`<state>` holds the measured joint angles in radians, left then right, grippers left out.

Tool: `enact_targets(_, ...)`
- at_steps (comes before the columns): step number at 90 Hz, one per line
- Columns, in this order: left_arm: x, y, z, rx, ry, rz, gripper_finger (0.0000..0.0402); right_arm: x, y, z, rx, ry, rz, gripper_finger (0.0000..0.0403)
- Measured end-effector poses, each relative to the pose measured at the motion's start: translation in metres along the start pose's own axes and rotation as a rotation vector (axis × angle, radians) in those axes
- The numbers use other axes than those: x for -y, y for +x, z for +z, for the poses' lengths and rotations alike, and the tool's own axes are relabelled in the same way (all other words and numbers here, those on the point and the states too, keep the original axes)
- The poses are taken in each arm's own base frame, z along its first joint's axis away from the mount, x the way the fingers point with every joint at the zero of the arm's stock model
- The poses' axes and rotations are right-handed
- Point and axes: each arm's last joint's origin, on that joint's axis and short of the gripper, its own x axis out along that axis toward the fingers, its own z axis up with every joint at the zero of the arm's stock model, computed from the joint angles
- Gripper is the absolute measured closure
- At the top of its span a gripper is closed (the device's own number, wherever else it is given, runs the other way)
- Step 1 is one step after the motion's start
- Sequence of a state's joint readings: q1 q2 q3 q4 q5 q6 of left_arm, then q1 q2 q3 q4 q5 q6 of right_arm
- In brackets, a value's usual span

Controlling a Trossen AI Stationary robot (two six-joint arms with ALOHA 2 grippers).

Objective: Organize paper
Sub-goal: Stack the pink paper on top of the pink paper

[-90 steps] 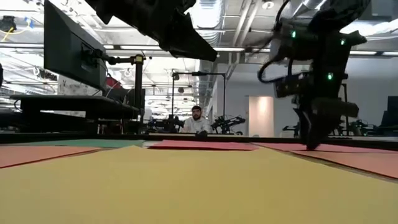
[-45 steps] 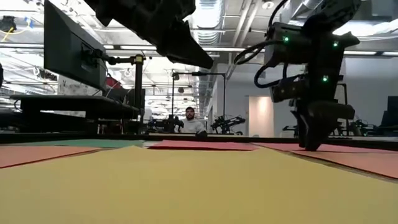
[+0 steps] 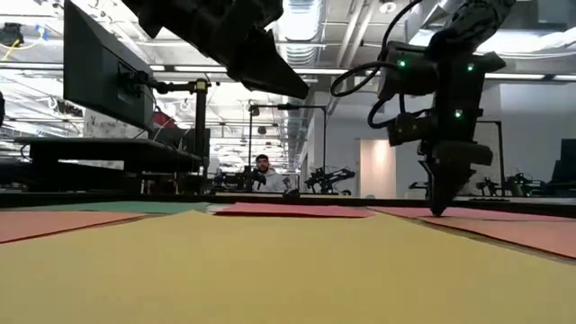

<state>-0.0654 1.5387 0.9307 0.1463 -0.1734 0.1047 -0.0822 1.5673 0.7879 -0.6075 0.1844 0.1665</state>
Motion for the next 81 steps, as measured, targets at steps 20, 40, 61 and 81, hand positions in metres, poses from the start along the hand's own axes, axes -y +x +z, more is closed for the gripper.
enact_targets(20, 0.000, 0.000, 0.000, 0.000, 0.000, 0.000, 0.0299, 0.001, 0.000, 0.000, 0.001, 0.002, -0.005, 0.0384)
enact_targets(40, 0.000, 0.000, 0.000, 0.000, 0.000, 0.000, 0.0299, -0.012, -0.003, -0.002, 0.005, -0.133, 0.013, 0.0351)
enact_targets(61, 0.000, 0.000, 0.000, 0.000, -0.001, 0.000, 0.0299, -0.009, 0.002, -0.004, 0.022, -0.131, -0.044, 0.0279)
enact_targets(81, 0.000, 0.000, 0.000, -0.004, -0.011, 0.000, 0.0299, -0.002, 0.005, -0.004, 0.007, -0.112, -0.062, 0.0243)
